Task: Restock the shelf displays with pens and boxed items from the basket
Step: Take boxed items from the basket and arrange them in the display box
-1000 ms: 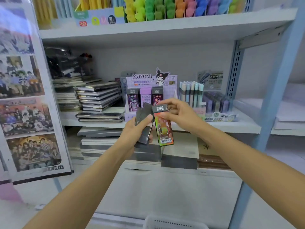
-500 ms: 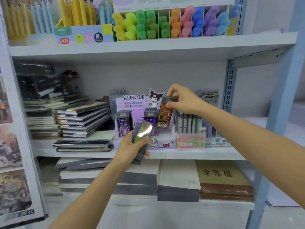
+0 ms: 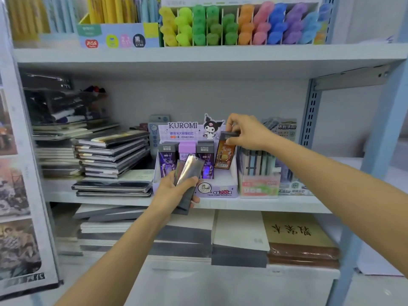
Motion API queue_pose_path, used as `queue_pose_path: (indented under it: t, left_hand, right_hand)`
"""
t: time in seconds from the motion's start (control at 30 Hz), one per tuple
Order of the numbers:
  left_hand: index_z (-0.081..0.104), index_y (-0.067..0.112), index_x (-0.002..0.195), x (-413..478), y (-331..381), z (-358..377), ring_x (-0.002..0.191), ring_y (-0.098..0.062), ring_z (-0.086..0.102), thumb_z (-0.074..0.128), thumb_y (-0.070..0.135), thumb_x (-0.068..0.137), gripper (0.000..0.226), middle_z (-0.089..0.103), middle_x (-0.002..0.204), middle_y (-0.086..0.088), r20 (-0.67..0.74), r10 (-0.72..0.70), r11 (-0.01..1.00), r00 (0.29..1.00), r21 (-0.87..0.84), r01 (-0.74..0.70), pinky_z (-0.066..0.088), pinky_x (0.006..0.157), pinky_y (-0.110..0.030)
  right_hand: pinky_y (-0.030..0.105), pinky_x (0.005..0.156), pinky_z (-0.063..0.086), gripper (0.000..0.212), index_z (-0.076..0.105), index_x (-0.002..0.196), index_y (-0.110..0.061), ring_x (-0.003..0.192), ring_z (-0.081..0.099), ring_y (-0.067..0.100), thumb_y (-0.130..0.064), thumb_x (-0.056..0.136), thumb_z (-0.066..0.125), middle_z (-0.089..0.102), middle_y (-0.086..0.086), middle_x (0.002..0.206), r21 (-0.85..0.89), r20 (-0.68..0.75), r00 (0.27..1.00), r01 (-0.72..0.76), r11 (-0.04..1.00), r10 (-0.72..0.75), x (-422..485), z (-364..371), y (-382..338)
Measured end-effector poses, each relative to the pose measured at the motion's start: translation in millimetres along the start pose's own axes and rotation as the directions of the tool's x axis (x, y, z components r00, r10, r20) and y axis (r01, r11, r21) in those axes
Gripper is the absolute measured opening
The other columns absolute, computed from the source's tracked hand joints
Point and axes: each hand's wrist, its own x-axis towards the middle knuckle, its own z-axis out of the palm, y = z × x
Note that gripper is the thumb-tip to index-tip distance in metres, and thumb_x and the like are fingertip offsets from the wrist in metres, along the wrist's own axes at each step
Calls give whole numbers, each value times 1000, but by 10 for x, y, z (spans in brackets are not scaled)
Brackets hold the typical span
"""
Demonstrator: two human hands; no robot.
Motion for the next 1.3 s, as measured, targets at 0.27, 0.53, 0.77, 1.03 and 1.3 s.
queue_pose_path:
  t: [0.27,0.53,0.77,1.03,1.3]
  left_hand:
    - [53,7,116,-14,10,25,57,-22,68,71,22,87,37,69,72,-4,-1,-21,1000,1000,-12,21,55,51,-29]
    - [55,8,115,-31,33,44,55,-20,67,70,20,88,33,67,73,-9,21,-24,1000,999,3,24,55,50,-28]
    - [55,8,116,-28,29,34,58,-22,68,71,18,87,35,68,83,-9,34,-20,1000,999,2,19,57,53,-30]
    - [55,5,113,-74,120,43,62,-24,69,78,13,80,42,71,76,-6,20,16,1000,1000,1,-16,54,53,-30]
    - [57,7,111,-185,364,113,67,-25,71,79,21,77,43,72,78,-8,57,22,998,998,-52,-19,54,53,-29]
  right_hand:
    - [31,83,36,29,47,91,-24,91,56,20,-23,83,75,70,3,109,-247,131,991,33,968,0,142,29,-9]
    - [33,74,44,27,52,80,-22,90,61,22,-17,78,79,64,0,94,-217,-37,999,6,976,-15,171,144,9]
    - [32,91,46,18,73,106,-18,101,63,18,-14,90,65,71,-1,111,-416,-12,998,57,908,-68,163,205,2]
    - [11,70,45,17,70,107,-22,84,59,0,-24,91,64,68,-9,104,125,-147,962,248,961,-229,-125,125,-219]
    - [15,84,51,28,64,120,-19,98,61,4,-16,92,64,60,-14,109,411,32,974,190,892,-222,-393,368,-308]
